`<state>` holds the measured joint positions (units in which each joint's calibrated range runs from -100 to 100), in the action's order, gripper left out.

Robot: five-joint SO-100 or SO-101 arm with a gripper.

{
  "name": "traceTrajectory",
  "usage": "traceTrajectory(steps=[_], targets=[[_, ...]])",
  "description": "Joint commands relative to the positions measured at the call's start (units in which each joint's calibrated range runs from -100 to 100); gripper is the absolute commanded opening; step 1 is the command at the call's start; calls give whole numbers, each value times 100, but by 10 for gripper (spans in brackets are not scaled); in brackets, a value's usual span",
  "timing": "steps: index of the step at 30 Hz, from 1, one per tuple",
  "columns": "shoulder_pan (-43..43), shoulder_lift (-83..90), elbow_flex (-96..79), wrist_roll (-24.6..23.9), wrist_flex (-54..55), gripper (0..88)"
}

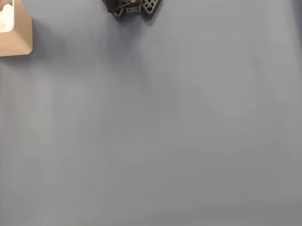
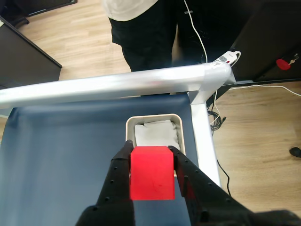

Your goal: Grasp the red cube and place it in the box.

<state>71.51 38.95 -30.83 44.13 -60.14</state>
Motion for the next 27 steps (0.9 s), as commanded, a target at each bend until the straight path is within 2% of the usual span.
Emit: traceTrajectory(steps=[1, 27], targets=[[65, 204, 54, -54, 195, 73], [-198, -125, 209, -34, 949, 77]])
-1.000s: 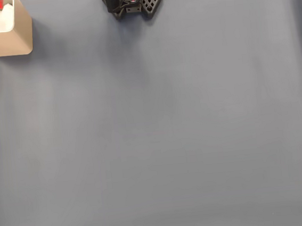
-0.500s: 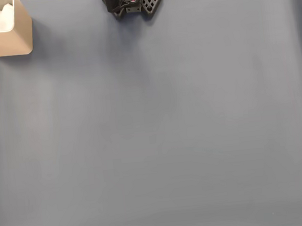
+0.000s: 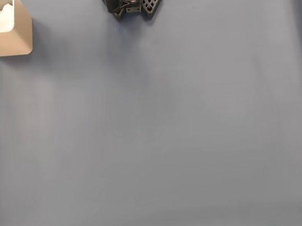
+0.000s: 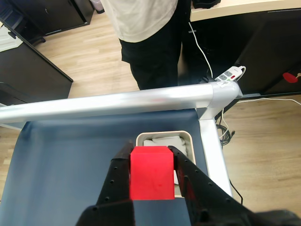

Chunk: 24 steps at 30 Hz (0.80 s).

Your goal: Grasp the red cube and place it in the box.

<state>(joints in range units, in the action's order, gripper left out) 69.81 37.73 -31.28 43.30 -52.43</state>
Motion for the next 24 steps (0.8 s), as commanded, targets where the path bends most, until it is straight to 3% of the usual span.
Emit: traceTrajectory(steps=[1, 24], targets=[[-20, -4, 218, 59, 234, 77], [278, -56, -539, 254, 1111, 77]])
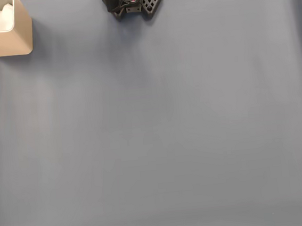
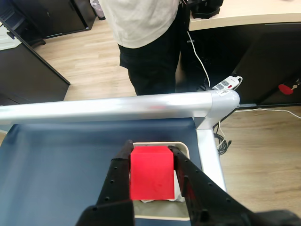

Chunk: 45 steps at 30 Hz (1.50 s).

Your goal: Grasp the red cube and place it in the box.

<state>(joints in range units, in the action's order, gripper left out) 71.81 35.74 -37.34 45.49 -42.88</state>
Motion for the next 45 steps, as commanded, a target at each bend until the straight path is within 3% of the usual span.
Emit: traceTrajectory(steps=[1, 42, 45], targets=[[85, 161, 66, 34, 157, 77], [113, 517, -43, 44, -15, 81], [106, 508, -43, 63, -15, 119]])
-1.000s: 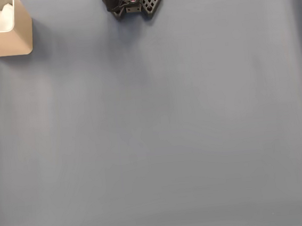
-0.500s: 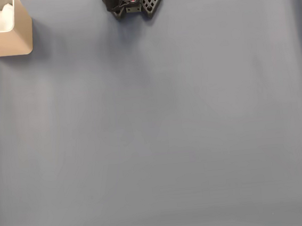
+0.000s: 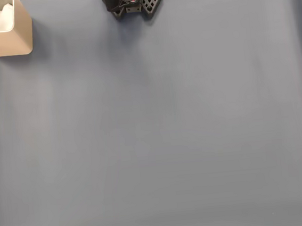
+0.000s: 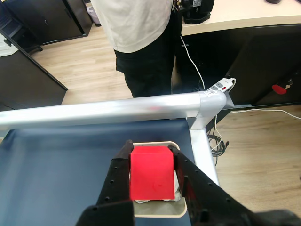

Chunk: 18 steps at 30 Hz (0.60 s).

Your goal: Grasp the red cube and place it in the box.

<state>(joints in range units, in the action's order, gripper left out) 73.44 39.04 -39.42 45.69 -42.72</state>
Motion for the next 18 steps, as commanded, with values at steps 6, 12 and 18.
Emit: traceTrajectory(steps=[6, 12, 18], targets=[[-57, 161, 147, -20, 18, 336], [-57, 161, 147, -93, 26, 433], [-57, 161, 147, -147, 34, 472]])
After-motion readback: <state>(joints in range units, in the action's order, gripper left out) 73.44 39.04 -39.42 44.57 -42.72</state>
